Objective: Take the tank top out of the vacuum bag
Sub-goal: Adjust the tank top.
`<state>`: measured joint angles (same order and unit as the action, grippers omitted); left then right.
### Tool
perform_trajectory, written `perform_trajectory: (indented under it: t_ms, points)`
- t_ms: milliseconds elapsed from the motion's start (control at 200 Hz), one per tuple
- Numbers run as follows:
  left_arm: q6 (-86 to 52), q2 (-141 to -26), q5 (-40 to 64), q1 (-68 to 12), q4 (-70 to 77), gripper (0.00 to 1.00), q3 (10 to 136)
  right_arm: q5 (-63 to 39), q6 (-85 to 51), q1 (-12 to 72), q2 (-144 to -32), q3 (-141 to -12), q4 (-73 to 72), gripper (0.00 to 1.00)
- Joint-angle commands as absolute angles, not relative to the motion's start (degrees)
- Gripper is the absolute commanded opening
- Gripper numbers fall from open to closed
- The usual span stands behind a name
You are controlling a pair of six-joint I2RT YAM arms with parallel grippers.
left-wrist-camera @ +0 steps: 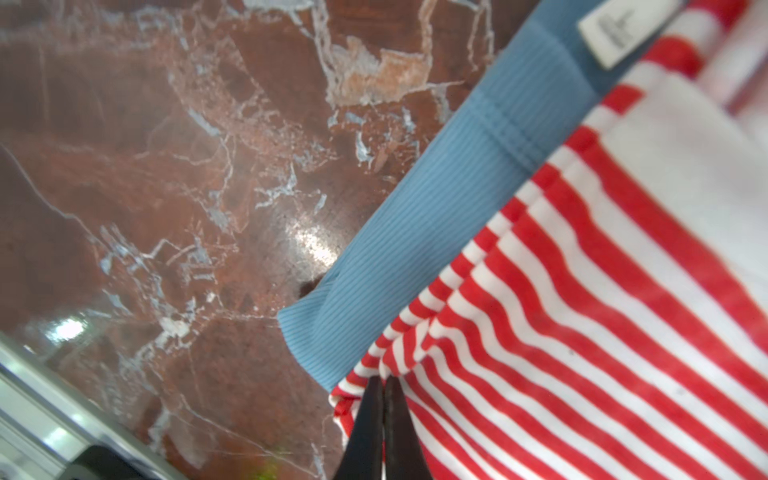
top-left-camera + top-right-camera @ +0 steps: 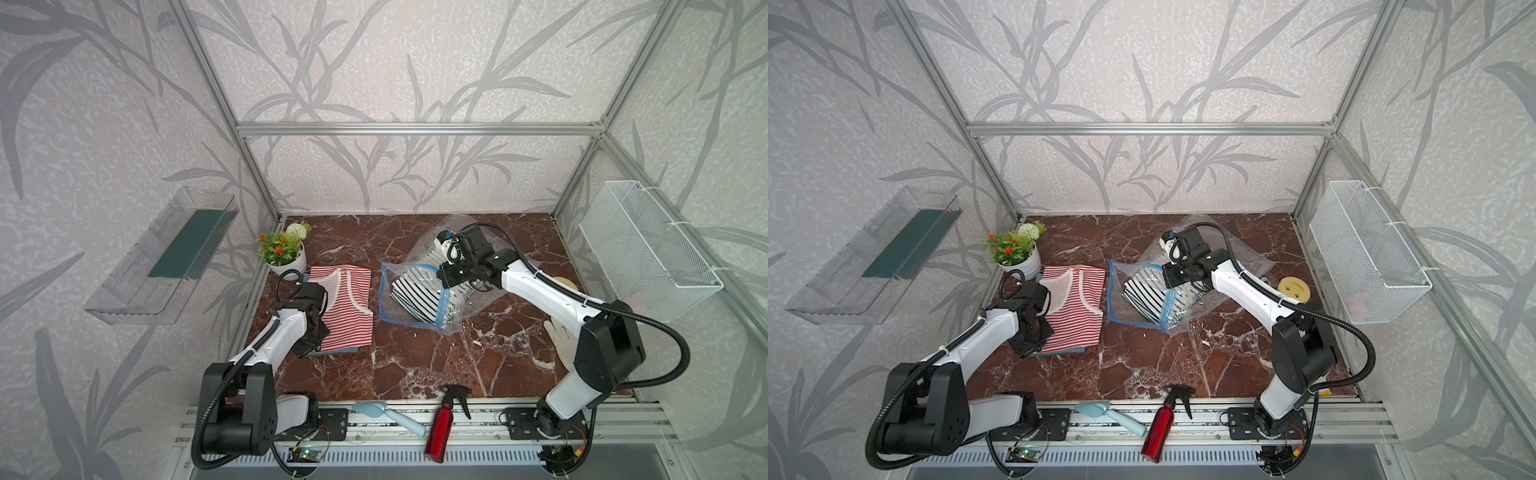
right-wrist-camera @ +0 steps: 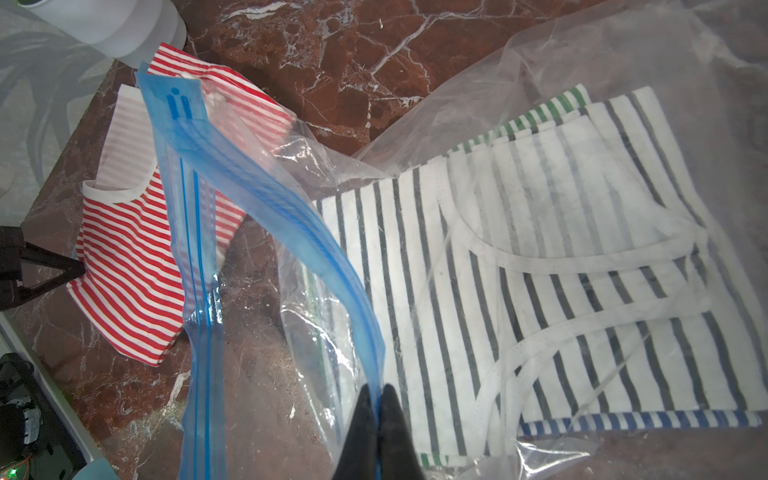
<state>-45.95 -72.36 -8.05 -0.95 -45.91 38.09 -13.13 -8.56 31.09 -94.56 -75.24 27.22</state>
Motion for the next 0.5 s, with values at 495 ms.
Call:
perform_trajectory:
  t_ms: [495]
  points:
    - [-46.3, -61.5, -12.0, -0.9, -56.4, 0.00, 45.7, -14.1, -8.5, 31.3, -94.2, -74.4, 26.7, 0.00]
